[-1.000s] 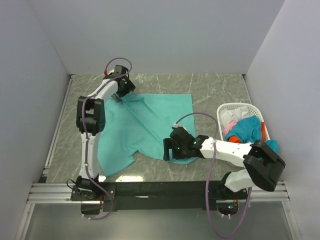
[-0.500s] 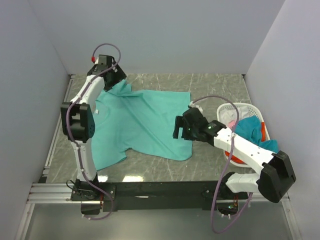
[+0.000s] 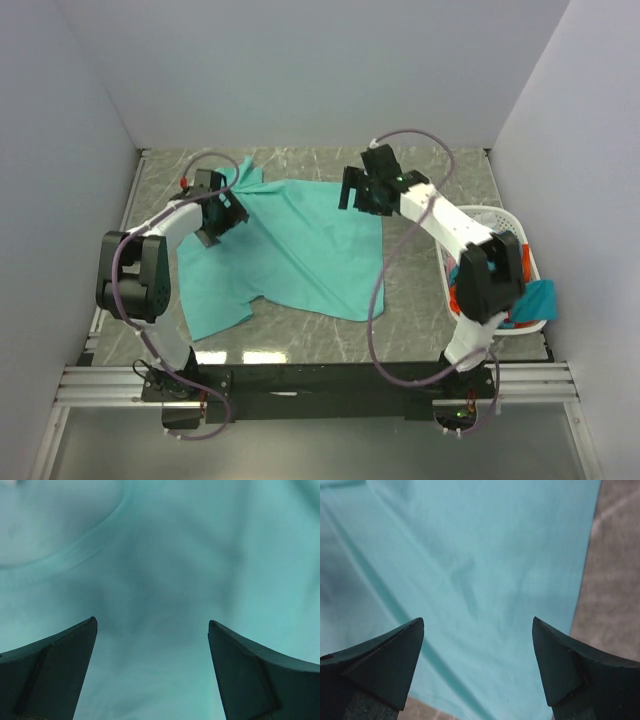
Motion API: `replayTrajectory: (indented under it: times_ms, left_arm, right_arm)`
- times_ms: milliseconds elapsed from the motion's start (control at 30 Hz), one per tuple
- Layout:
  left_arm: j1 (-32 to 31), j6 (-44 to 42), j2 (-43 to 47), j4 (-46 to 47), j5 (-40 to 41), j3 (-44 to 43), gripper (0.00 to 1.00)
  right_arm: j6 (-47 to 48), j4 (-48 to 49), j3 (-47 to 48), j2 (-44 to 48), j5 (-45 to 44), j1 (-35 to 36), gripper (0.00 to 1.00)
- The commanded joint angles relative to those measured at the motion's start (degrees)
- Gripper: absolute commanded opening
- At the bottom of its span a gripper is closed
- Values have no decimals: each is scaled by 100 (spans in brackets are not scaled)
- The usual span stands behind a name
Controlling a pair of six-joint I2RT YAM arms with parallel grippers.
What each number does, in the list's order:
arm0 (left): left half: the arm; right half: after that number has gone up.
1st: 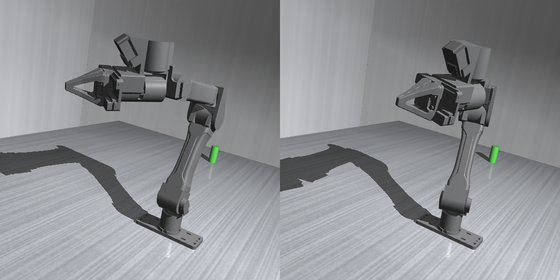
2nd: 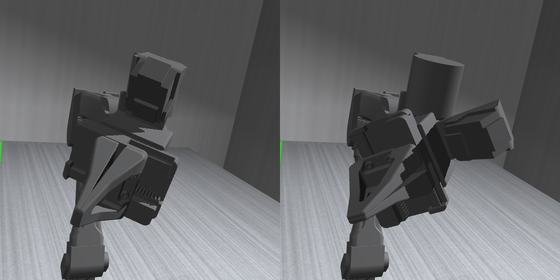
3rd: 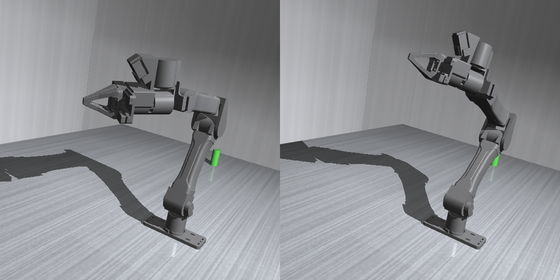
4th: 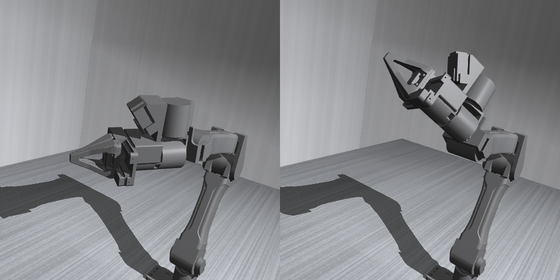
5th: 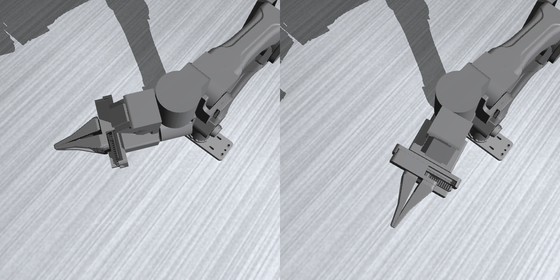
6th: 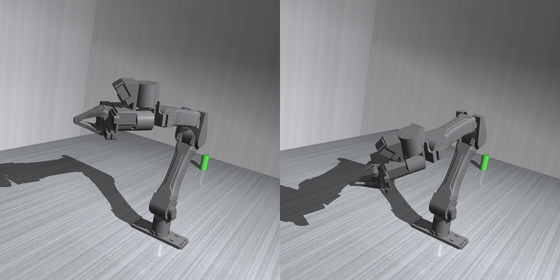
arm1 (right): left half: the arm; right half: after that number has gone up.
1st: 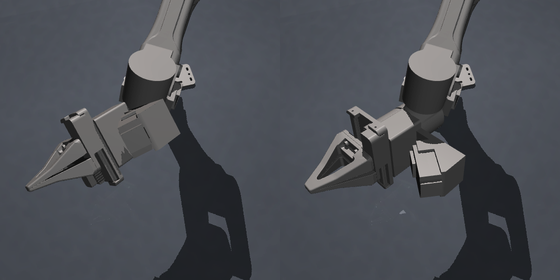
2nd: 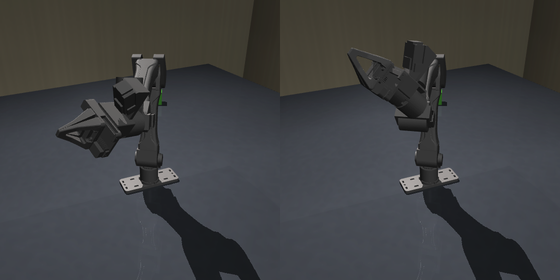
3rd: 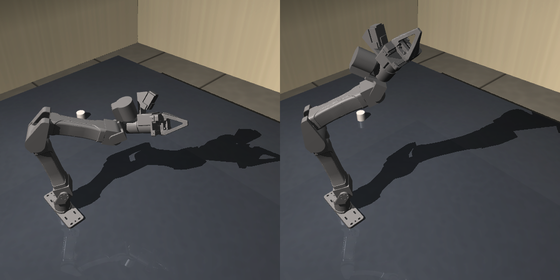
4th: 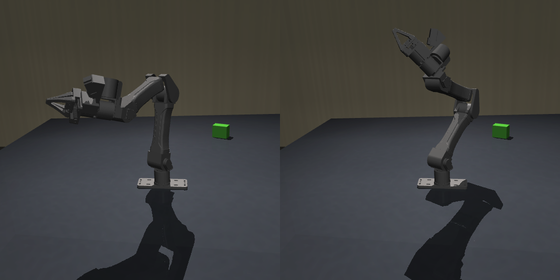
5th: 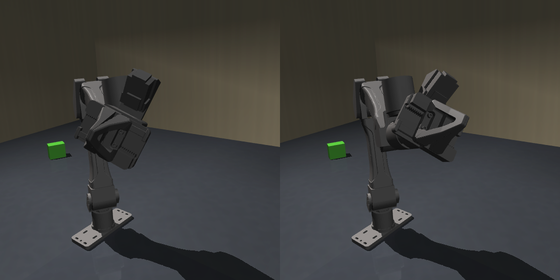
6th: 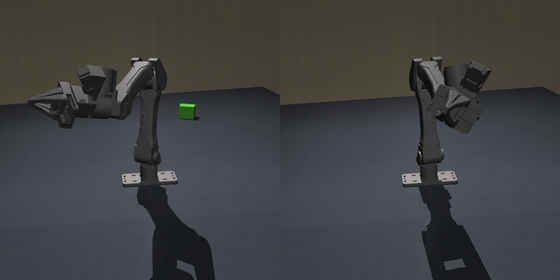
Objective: Fold and stack the t-shirts
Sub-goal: Flatten the tshirt out
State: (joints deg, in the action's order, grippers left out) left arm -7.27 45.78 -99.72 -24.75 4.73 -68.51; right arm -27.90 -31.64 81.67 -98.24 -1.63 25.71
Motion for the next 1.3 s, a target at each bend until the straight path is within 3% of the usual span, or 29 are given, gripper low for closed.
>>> replayTrajectory:
  times_ms: [0, 133, 400, 600, 867, 1067, 1267]
  left_arm:
    - [6, 203, 23, 182, -16, 390, 99]
    - [6, 247, -275, 208, -200, 725, 99]
    - [6, 642, 75, -135, 1, 1760, 100]
    - [6, 959, 804, -372, 71, 2754, 99]
    - [-11, 1284, 2324, -978, 309, 3520, 99]
    - [-55, 1258, 3336, -1049, 247, 3134, 99]
    - [-55, 1021, 2837, -1032, 651, 2018, 99]
  right_arm:
    - [320, -193, 902, -906, 137, -207, 94]
    - [373, -334, 1536, -1802, 145, -225, 94]
    - [303, -185, 1221, -2059, 216, -260, 93]
    - [171, 298, -122, -1524, 268, -251, 93]
    - [13, 422, -1231, -724, -39, -269, 93]
    - [188, 325, -1242, -126, -119, -269, 93]
    - [233, 114, -477, -204, -101, -269, 93]
